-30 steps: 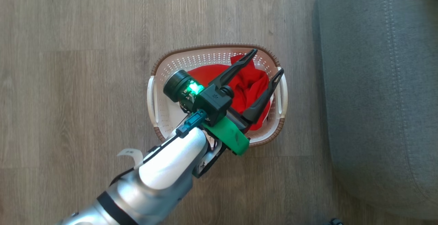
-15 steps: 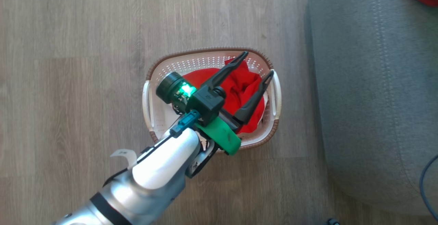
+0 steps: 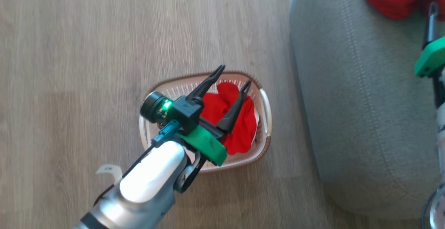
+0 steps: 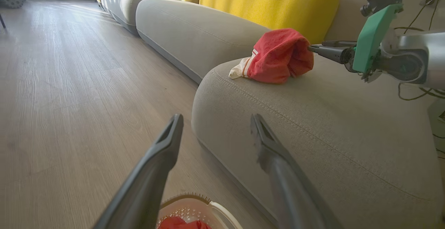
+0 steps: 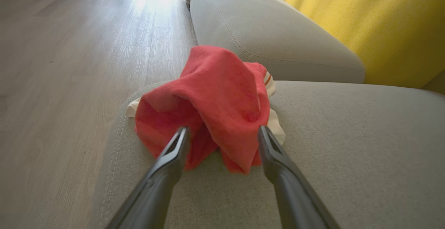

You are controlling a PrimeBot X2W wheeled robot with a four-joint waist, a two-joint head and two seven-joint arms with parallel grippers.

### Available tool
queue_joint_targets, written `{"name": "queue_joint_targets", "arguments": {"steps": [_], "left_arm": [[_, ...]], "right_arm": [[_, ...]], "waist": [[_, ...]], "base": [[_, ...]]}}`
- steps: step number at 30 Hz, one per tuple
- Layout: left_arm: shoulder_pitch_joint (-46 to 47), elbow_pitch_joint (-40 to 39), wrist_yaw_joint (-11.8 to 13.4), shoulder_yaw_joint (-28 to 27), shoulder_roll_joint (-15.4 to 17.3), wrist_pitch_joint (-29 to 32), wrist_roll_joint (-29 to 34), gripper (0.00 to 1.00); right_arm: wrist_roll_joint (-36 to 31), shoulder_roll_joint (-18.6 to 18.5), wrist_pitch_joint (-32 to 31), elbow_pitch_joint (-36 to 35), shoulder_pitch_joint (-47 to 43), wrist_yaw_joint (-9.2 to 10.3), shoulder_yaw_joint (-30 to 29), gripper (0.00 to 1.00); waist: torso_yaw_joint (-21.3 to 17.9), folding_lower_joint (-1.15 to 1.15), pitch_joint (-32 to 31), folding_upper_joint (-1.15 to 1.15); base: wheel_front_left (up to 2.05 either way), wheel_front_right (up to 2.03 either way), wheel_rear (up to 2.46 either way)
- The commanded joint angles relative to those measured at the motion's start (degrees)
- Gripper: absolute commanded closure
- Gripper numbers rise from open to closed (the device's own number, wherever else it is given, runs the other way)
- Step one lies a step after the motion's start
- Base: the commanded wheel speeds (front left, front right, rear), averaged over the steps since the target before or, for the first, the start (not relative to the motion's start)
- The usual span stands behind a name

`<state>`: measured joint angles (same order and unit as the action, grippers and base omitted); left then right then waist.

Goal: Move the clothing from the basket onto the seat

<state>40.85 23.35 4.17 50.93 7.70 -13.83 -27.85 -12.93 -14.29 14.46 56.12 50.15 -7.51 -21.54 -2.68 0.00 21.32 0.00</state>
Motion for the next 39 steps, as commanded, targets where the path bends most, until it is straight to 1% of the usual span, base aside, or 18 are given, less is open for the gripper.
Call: {"name": "queue_joint_targets", "arguments": {"steps": [1,6,11,17,20,24,30,34,35,39], "left_arm": [[-0.40,-1.46,0.62,-2.01,1.13,-0.80,-0.43,0.00],[-3.51,-1.27,1.43,-3.85,2.00,-1.02,-1.77,0.00],[-7.75,-1.35,2.94,-6.44,3.08,-1.13,-2.89,0.00],[-13.94,-3.20,5.20,-11.61,4.79,-1.16,-3.36,0.00],[-17.10,-4.37,6.31,-14.63,5.73,-1.16,-3.29,0.00],[-21.55,-6.07,7.74,-18.45,6.94,-1.16,-2.89,0.00],[-28.15,-8.56,9.75,-23.70,8.59,-1.17,-2.17,0.00],[-32.89,-10.54,10.73,-27.00,9.22,-1.17,-1.66,0.00],[-32.89,-10.54,10.73,-27.00,9.22,-1.17,-1.66,0.00],[-36.97,-12.08,10.92,-30.13,9.26,-1.17,-1.16,0.00]], "right_arm": [[1.14,0.18,0.53,-2.46,-0.25,0.02,2.22,0.00],[6.02,0.61,0.53,-5.18,-2.96,0.02,9.30,0.00],[11.46,1.29,0.53,-7.56,-5.62,0.02,15.74,0.00],[17.40,2.99,0.53,-11.88,-9.77,0.02,21.48,0.00],[19.29,4.51,0.53,-15.04,-12.77,0.02,22.71,0.00],[20.57,7.12,0.53,-19.48,-17.86,0.02,22.15,0.00],[19.15,10.34,0.53,-26.75,-26.26,0.02,20.67,0.00],[19.04,11.28,0.53,-30.77,-31.31,0.02,21.47,0.00],[19.04,11.28,0.53,-30.77,-31.31,0.02,21.47,0.00],[22.35,11.38,0.53,-33.83,-35.40,0.02,24.39,0.00]], "waist": [[-0.56,0.00,-2.32,0.00],[-0.41,0.00,-6.63,0.00],[0.74,0.00,-10.83,0.00],[2.60,0.00,-15.12,0.00],[3.49,0.00,-16.77,0.00],[4.82,0.00,-18.62,0.00],[6.19,0.00,-20.57,0.00],[6.43,0.00,-21.42,0.00],[6.43,0.00,-21.42,0.00],[6.27,0.00,-22.04,0.00]], "base": [[0.00,0.00,0.00],[0.00,0.00,0.00],[0.00,0.00,0.00],[0.00,0.00,0.00],[0.00,0.00,0.00],[0.00,0.00,0.00],[0.00,0.00,0.00],[0.00,0.00,0.00],[0.00,0.00,0.00],[0.00,0.00,0.00]]}}
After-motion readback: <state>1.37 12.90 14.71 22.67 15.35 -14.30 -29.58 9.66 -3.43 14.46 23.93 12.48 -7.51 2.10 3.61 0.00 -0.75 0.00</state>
